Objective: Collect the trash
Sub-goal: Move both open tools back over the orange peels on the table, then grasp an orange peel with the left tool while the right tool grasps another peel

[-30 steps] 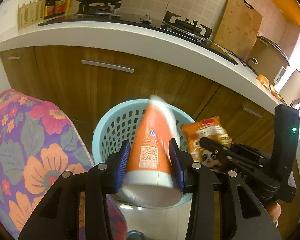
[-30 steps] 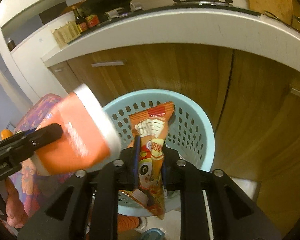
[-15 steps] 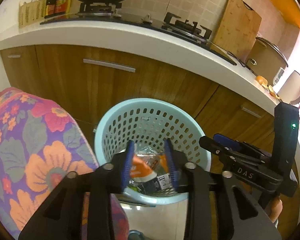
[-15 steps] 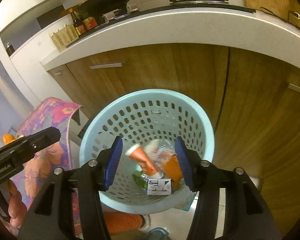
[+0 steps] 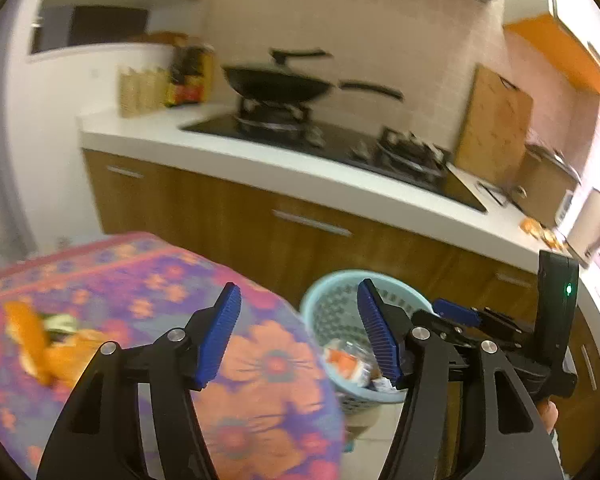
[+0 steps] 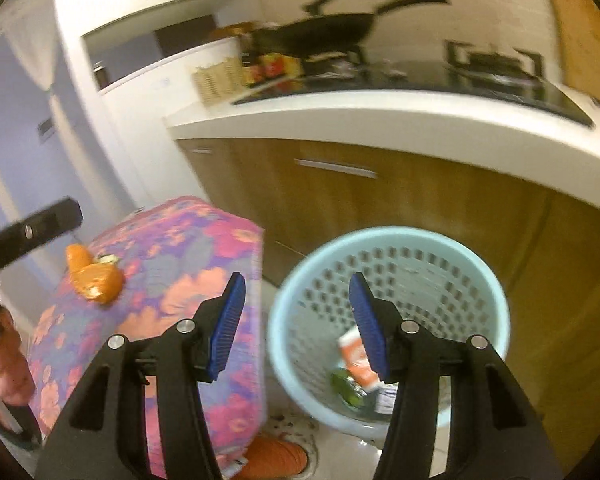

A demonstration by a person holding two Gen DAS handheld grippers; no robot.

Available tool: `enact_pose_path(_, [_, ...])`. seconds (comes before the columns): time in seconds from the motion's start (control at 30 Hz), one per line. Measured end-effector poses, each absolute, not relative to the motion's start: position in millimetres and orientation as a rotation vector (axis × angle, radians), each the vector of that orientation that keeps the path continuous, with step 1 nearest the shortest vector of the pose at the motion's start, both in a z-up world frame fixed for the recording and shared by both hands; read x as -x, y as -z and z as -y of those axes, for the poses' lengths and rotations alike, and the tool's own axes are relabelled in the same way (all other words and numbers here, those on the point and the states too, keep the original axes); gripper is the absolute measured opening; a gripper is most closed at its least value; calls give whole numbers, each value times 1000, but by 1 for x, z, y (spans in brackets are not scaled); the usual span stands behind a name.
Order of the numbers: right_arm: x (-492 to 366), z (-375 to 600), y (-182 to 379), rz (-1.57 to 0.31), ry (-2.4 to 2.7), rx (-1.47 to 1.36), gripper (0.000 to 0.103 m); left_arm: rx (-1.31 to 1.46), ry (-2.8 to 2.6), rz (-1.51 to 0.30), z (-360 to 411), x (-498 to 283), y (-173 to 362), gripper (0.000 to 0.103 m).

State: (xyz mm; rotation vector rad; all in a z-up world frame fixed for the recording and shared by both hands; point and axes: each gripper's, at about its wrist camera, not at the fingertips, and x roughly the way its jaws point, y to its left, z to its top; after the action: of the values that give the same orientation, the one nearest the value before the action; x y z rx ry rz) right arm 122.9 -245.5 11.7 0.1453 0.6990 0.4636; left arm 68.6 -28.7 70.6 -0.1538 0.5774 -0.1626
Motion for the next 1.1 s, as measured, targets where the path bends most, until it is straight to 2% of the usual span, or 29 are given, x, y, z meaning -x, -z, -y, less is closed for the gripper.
enact_pose_path(0.2, [-113,189,-30,-662,-581,-85,50,165,30,-512,-36,-38,-94,61])
enact_pose_path(0.37, [-95,127,-42,-627,-689,7,50,248,-69,-477,-97,-13,-94,61])
enact_pose_path(0.53, [-79,68,-38,-604,-805,92,50,344,-151,-506,-154,-9,-71,61])
enact_pose_path(0.8, [-60,-5,-28,-568,-965,217,50,449,-164,-608,-191,-39,-21,60])
enact_pose_path(1.0, [-63,-36,-10,-590,-980,304,41,458,-203,-664,-196,-59,4,59])
enact_pose_path(1.1, [-64,-47,-3,-603,-986,329,37,471,-215,-686,-201,-65,14,47])
